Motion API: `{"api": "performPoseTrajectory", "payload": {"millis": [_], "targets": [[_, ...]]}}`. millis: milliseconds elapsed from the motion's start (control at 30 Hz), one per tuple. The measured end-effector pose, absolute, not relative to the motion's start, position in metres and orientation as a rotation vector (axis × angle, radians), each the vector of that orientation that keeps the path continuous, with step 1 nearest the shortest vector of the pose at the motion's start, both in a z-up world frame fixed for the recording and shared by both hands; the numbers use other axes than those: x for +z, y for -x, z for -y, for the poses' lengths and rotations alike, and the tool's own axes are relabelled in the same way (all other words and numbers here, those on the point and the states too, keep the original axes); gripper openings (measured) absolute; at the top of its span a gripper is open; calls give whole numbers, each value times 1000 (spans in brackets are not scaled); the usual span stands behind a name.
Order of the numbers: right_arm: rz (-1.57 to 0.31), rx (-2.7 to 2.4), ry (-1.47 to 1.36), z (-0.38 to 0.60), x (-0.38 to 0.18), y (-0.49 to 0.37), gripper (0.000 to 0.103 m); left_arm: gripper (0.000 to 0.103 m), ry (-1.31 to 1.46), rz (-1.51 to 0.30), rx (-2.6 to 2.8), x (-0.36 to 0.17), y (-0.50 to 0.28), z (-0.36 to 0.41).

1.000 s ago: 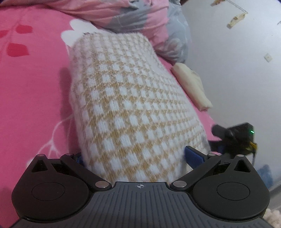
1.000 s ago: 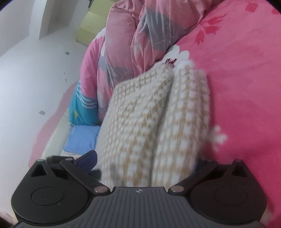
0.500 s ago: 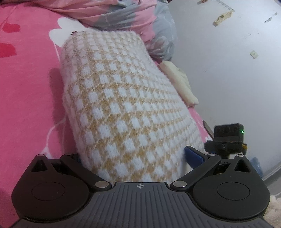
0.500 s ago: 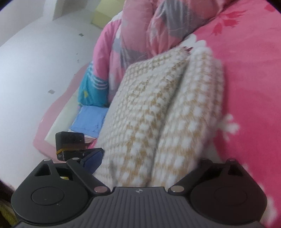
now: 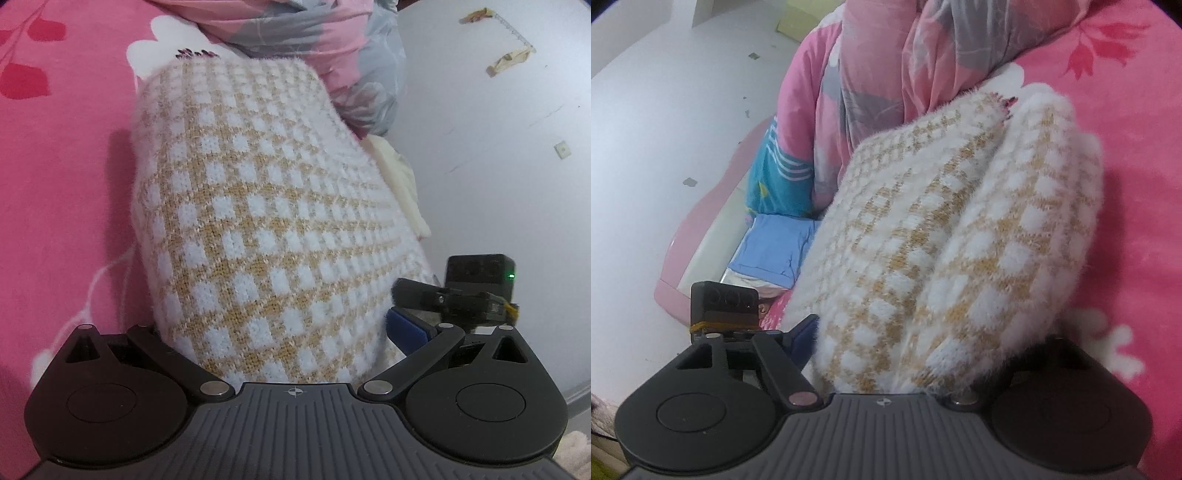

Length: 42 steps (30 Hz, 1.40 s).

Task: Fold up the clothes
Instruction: 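Lift the checked cardigan bundle with both grippers pressed against its sides, then carry the cardigan bundle with both grippers onto the beige folded cloth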

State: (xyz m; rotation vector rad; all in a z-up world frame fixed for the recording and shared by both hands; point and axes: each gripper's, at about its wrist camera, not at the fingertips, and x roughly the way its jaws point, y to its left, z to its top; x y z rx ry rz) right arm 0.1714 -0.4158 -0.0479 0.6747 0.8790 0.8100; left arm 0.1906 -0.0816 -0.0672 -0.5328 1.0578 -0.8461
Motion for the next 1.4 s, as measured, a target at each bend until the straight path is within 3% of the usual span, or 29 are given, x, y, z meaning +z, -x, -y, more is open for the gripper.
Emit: {"api": "performPoseTrajectory", "payload": {"millis": [300,600,867,1100,1233,1300,1367,1400], "targets": [[-811,770,-622,467,-10,-150,73,103,511,-1083,-896,-44,-192,125],[-711,680,-498,554,41,-134,73,103,490,-1029,-1092,-22,-233,254],[-670,571,-347,685,87,-193,73,103,520,-930,-1210,-9,-317,407],[-691,516,-250,766,99,-282,74,103,523,-890,-1216,-12,-357,470],[-735,497,-226,795,92,-328,79,103,530,-895,-1190,-24,-375,486],[-758,445,-226,807,74,-347,88,103,519,-914,-1161,-38,-379,492],[-815,354,-256,819,46,-361,103,103,508,-904,-1157,-49,-378,493],[-855,298,-280,825,30,-369,103,103,503,-894,-1159,-54,-376,492]]}}
